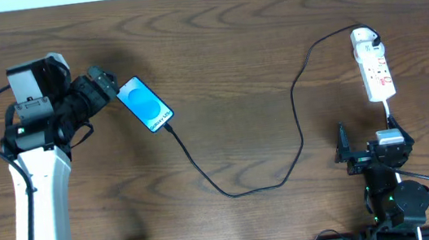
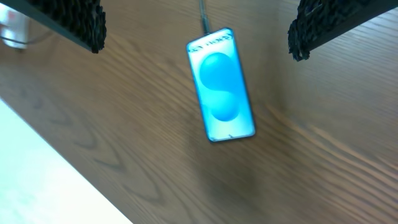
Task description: Plug charger to phone and switch on socket
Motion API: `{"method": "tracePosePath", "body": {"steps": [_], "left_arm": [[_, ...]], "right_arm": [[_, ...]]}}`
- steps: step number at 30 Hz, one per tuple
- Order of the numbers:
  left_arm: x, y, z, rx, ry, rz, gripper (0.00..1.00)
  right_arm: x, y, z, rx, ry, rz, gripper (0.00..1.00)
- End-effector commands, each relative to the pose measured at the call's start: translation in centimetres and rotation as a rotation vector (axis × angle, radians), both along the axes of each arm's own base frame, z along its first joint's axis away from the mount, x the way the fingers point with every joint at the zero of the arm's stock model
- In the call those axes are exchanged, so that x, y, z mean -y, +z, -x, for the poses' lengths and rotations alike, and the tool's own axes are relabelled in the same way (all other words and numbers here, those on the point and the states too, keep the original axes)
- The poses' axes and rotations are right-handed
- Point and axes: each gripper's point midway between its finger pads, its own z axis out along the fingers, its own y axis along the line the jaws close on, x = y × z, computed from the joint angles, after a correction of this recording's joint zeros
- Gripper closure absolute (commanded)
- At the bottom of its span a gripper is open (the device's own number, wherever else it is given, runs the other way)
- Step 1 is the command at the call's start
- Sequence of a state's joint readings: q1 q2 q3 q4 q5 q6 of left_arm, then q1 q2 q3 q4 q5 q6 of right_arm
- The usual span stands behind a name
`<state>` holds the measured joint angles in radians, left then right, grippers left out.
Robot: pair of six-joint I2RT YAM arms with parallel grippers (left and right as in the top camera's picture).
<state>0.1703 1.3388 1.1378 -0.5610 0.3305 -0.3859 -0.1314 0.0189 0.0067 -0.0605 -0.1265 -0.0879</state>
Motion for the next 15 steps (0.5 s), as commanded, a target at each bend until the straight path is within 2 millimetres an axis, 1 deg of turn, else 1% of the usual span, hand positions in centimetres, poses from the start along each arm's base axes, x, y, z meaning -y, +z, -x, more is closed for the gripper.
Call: {"method": "tracePosePath", "body": {"steps": [1, 5, 10, 15], "left_arm": [[-1.3, 0.6, 1.1, 0.05, -0.034, -0.157, 0.05], [-1.1, 1.8, 1.8, 0.183, -0.133, -0.296, 0.05], [-0.8, 2.7, 3.2, 0.34, -0.129, -0.351, 0.05], [0.0, 1.3, 4.9, 0.443, -0.163, -0.414, 0.05]], "right_arm": [[-0.2, -0.2, 0.0, -0.008, 0.011, -0.006, 0.01], [-0.2, -0.2, 0.0, -0.008, 0.011, -0.006, 0.01], [-0.2, -0.2, 0.0, -0.008, 0.011, -0.006, 0.01], [-0.2, -0.2, 0.0, -0.008, 0.011, -0.006, 0.01]]}}
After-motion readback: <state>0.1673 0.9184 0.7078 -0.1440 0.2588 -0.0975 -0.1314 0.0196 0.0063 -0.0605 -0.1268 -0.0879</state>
